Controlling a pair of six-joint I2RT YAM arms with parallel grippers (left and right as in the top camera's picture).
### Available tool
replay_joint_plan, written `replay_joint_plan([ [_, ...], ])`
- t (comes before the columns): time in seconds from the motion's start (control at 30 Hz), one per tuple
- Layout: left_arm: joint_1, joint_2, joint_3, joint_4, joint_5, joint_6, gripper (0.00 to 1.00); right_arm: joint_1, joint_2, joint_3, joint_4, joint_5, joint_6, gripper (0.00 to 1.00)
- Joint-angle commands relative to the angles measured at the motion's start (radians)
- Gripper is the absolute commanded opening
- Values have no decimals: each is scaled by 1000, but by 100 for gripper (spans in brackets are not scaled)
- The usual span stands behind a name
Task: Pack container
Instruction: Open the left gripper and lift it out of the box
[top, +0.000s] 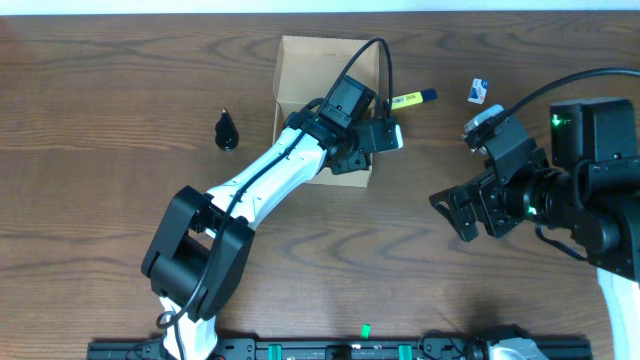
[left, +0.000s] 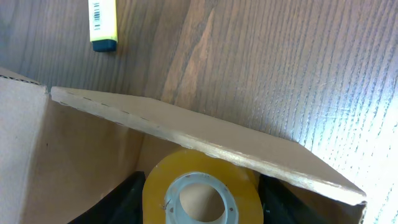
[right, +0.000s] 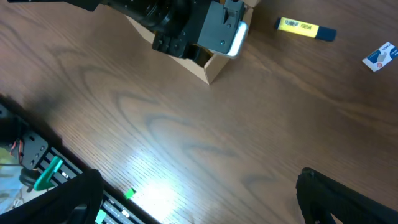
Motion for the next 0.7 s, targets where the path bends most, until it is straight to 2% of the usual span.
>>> replay_joint_plan([
  [0.0, -4, 8, 11, 1, 23, 18, 37, -8, 1, 5, -1, -10, -15, 99],
  [0.27, -4, 8, 11, 0, 23, 18, 55, -8, 1, 5, -1, -10, -15, 99],
  [0.67, -4, 8, 11, 0, 23, 18, 63, -8, 1, 5, -1, -10, -15, 99],
])
